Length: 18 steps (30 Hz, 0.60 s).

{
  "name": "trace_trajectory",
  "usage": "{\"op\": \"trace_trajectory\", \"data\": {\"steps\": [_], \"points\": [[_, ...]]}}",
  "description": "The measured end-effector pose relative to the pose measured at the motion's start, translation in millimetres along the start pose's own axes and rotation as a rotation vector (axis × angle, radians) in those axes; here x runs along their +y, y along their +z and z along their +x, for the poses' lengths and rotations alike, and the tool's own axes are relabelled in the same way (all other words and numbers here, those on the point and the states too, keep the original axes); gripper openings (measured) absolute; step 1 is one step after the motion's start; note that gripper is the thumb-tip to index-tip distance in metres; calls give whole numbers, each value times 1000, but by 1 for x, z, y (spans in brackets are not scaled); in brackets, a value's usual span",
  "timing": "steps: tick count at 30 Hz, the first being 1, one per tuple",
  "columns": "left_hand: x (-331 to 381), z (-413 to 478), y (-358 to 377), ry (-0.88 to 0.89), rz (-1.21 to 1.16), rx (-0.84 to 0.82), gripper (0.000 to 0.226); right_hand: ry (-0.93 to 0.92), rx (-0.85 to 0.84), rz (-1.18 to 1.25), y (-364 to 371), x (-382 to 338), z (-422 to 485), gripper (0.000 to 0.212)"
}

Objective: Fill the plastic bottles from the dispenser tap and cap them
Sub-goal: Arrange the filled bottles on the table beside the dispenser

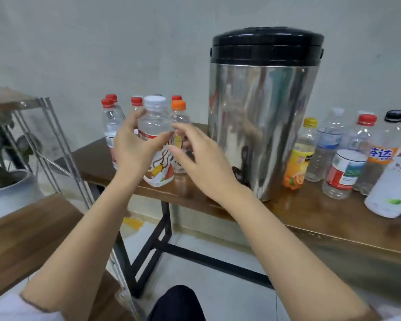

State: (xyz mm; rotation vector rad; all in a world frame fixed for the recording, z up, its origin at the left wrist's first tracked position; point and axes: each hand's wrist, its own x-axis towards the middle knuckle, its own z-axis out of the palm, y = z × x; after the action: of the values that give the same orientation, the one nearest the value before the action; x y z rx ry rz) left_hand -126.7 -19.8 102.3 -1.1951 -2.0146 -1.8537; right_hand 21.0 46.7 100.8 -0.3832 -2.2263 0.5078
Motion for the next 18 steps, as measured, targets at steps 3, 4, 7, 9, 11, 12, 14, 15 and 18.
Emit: {"op": "trace_trajectory", "data": {"steps": [3, 4, 7, 9, 11, 12, 14, 15, 18], "points": [[-41, 6, -2, -67, 72, 70, 67, 37, -100, -75, 42, 17, 8, 42], [-52, 9, -1, -88, 87, 86, 66, 44, -122, -104, 54, 23, 12, 42], [-84, 22, 1, -133, 117, 107, 65, 40, -164, -196, 85, 41, 23, 43], [-102, 29, 2, -150, 137, 111, 66, 11, -178, -250, 102, 50, 29, 43], [-117, 33, 3, -156, 137, 113, 67, -16, -178, -288, 117, 58, 34, 43], [-123, 34, 4, -154, 131, 119, 68, -22, -178, -303, 124, 62, 35, 43], [-134, 37, 5, -155, 108, 136, 69, -24, -175, -319, 137, 71, 38, 43], [-139, 38, 6, -149, 98, 143, 69, -25, -170, -320, 143, 75, 38, 42], [-149, 39, 8, -112, 83, 138, 73, -24, -149, -329, 159, 85, 39, 41]]}}
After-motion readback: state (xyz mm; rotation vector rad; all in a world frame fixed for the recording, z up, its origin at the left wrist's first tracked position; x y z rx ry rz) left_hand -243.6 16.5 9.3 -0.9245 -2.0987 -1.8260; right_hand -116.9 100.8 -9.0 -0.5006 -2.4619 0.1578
